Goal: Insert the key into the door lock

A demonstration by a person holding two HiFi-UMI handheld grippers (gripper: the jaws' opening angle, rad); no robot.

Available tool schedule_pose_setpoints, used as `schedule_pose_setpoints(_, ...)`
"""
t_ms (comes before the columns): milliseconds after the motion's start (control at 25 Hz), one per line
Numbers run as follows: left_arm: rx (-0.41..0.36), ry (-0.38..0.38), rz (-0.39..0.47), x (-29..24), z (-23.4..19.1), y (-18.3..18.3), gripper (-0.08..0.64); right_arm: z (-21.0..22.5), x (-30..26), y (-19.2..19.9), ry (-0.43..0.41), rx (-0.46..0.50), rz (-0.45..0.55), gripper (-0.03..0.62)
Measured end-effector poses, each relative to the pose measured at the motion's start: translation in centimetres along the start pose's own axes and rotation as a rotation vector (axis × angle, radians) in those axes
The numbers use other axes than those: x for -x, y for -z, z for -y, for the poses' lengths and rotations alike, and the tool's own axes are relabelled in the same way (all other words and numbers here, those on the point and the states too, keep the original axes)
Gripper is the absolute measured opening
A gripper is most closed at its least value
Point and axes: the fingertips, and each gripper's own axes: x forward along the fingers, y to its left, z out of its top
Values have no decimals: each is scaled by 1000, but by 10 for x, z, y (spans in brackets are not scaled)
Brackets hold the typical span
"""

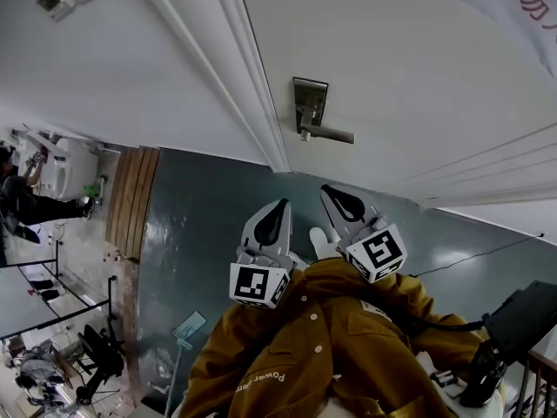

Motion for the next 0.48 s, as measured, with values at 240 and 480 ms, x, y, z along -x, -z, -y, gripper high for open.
schedule_pose_setpoints(240, 20, -1, 8, 0, -3, 1, -2, 3, 0, -1, 2, 0, 4, 6)
schedule_pose_setpoints(480, 27, 3, 9, -1, -2, 3, -2, 3, 1, 1, 0, 4, 1, 6)
